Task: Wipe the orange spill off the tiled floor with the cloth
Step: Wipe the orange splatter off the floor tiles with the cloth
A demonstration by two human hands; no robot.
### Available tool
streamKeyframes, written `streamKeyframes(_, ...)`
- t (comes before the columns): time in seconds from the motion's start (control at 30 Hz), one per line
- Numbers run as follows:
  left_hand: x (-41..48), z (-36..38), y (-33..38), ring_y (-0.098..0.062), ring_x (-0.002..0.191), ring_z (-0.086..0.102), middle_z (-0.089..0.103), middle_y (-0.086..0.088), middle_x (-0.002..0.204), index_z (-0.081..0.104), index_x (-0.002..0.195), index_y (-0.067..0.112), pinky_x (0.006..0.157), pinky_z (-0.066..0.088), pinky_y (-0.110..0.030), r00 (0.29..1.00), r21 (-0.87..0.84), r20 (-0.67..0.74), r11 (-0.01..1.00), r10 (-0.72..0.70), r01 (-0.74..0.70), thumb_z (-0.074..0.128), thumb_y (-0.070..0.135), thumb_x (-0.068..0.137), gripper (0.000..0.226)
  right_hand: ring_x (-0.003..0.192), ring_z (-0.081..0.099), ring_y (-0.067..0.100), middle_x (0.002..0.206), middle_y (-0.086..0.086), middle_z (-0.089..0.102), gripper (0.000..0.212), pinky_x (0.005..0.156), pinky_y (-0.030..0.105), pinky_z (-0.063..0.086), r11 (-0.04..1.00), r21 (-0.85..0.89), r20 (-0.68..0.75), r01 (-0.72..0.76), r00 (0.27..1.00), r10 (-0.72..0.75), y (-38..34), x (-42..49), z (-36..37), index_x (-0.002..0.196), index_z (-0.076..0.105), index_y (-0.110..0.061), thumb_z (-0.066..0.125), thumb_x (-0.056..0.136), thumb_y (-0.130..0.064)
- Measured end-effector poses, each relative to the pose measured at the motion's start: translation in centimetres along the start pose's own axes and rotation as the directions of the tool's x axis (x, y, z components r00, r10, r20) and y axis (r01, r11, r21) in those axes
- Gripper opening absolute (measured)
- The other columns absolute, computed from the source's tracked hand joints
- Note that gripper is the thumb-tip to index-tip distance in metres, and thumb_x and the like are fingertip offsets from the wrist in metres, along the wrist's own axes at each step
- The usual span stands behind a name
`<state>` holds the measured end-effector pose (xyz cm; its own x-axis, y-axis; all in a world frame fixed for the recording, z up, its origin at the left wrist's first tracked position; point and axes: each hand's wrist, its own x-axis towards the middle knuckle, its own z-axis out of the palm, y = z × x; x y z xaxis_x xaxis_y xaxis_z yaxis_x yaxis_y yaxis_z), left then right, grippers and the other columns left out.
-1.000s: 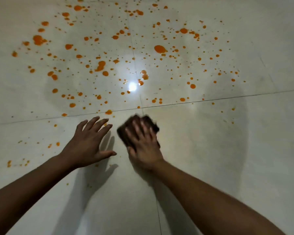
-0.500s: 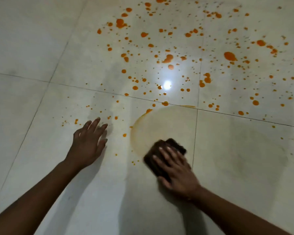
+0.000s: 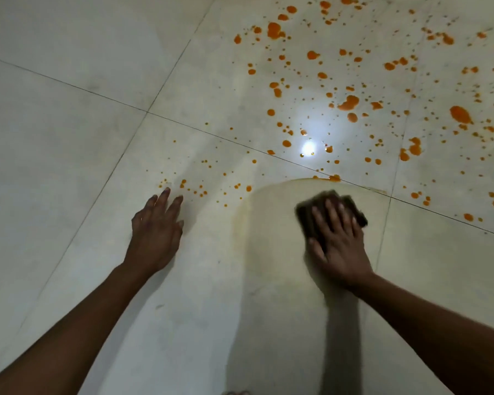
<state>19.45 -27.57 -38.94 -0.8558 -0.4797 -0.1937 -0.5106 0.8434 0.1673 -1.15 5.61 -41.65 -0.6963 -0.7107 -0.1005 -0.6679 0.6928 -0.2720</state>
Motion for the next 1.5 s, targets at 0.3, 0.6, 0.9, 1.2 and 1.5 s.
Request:
streamKeyframes(0.3,-1.9,0.4,-6.5,-0.044,0.136,0.037,0.032,-0.017,0.156,0.041,0.145,0.011,0.099,0.038,-0.058,0.989,-0.015,-0.018,0.989,-0.146,0.146,0.030,0.046,0.094,0.063,0.150,0.009,0.027,0.162,0.006,0.017,0.074,0.112,0.052,0.024,0.895,-0.030,0.142,0.445,0.888,-0.437,-7.7,-4.7,2.2,0.153,0.026,-0.030,0.047,0.085,-0.049)
streamKeyframes(0.6,-2.5,1.8,-7.2,-0.034,0.140,0.034,0.033,-0.008,0.157,0.041,0.147,0.018,0.106,0.029,-0.049,0.982,-0.069,-0.055,0.981,-0.183,0.179,0.032,0.049,0.093,0.062,0.150,0.011,0.029,0.162,0.007,0.020,0.070,0.116,0.054,0.019,0.904,-0.032,0.162,0.426,0.895,-0.416,-17.7,2.8,5.1,0.151,0.031,-0.027,0.046,0.085,-0.046)
streamKeyframes(0.9,-2.0,2.1,-7.8,-0.035,0.144,0.025,0.024,-0.007,0.161,0.034,0.150,0.019,0.112,0.021,-0.052,0.986,-0.131,0.025,0.978,-0.163,0.164,0.031,0.048,0.096,0.062,0.150,0.002,0.031,0.163,0.009,0.010,0.074,0.118,0.053,0.010,0.982,-0.052,0.244,0.180,0.956,-0.162,-21.2,14.8,3.1,0.154,0.022,-0.025,0.024,0.084,-0.050)
streamKeyframes(1.2,-2.1,2.8,-8.2,-0.028,0.148,0.018,0.020,-0.004,0.162,0.031,0.151,0.021,0.117,0.012,-0.046,0.986,-0.119,-0.017,0.980,-0.166,0.163,0.031,0.049,0.096,0.062,0.150,0.002,0.029,0.163,0.011,0.011,0.068,0.119,0.050,0.008,0.969,-0.084,0.163,0.231,0.963,-0.215,-12.8,18.1,1.0,0.154,0.020,-0.028,0.031,0.090,-0.049)
streamKeyframes(1.5,-2.4,3.2,-8.7,-0.024,0.151,0.007,0.012,-0.001,0.164,0.023,0.154,0.012,0.121,0.009,-0.046,0.989,-0.192,-0.023,0.972,-0.144,0.137,0.027,0.048,0.095,0.069,0.150,0.009,0.023,0.162,0.003,0.018,0.062,0.117,0.049,0.016,0.777,0.011,0.235,0.630,0.753,-0.614,-18.9,10.5,4.2,0.153,0.027,-0.031,0.037,0.093,-0.046)
